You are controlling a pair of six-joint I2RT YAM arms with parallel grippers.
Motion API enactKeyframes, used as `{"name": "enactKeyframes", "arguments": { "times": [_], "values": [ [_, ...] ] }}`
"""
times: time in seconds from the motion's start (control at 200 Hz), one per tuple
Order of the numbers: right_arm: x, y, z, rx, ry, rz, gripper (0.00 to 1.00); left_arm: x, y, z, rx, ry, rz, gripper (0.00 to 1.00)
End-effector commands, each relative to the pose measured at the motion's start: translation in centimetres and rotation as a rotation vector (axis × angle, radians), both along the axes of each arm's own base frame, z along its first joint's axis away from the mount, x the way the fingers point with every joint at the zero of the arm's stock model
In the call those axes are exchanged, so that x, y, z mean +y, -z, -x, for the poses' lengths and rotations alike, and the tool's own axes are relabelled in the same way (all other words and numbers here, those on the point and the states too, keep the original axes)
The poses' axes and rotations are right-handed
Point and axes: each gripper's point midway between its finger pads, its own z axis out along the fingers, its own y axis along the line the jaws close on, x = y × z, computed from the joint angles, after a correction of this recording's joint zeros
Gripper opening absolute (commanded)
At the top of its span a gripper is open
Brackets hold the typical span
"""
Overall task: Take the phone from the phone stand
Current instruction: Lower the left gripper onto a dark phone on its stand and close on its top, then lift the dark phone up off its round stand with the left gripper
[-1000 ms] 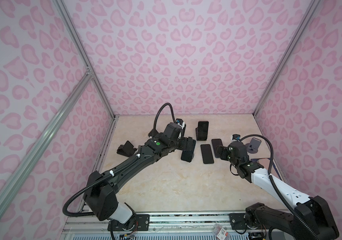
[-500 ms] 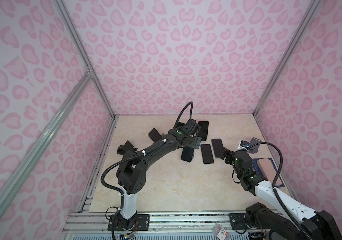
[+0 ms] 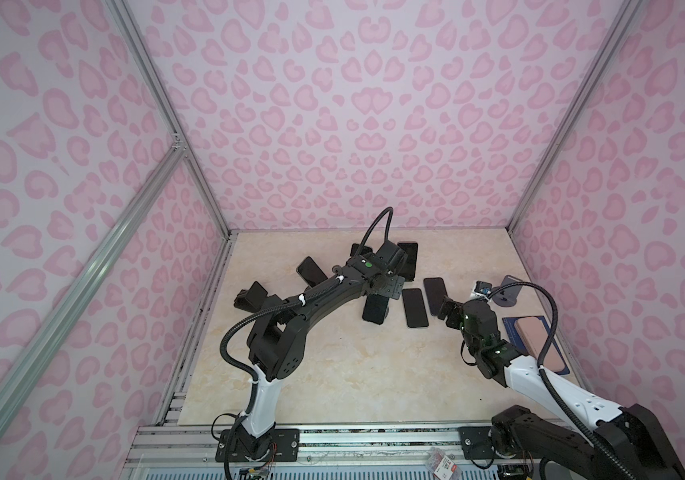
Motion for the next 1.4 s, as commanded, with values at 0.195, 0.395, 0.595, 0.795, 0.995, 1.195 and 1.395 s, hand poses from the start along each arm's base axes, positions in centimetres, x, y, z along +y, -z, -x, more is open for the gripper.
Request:
{"name": "enactKeyframes", "arguments": {
  "times": [0.195, 0.395, 0.595, 0.795, 0.995, 1.195, 1.395],
  "values": [
    [-0.1, -0.7, -0.5, -0.027, 0.017, 0.019, 0.98, -0.6, 1.3, -0.6, 0.018, -0.001, 0.008, 0.98],
    [0.2, -0.6, -0.6, -0.023, 0.008, 0.026, 0.98, -0.4, 2.0, -0.8, 0.029, -0.008, 0.008, 0.97],
    [0.4, -0.4, -0.7, -0.016, 0.005, 0.035, 0.98, -0.1, 2.3, -1.3, 0.021, -0.033, 0.016, 0.98],
    [0.1, -0.6, -0.7, -0.017, 0.018, 0.056, 0.98, -0.1, 2.5, -1.5, 0.018, -0.032, 0.016, 0.99],
    [0.0, -0.6, -0.6, -0.018, 0.018, 0.058, 0.98, 0.0, 3.1, -1.6, 0.015, -0.031, 0.004, 0.98],
    [0.0, -0.6, -0.6, -0.018, 0.021, 0.06, 0.98, 0.1, 3.6, -1.8, 0.017, -0.037, 0.002, 0.93],
    [-0.1, -0.6, -0.6, -0.017, 0.025, 0.063, 0.98, 0.0, 4.1, -1.6, 0.034, -0.04, 0.008, 0.89]
  ]
}}
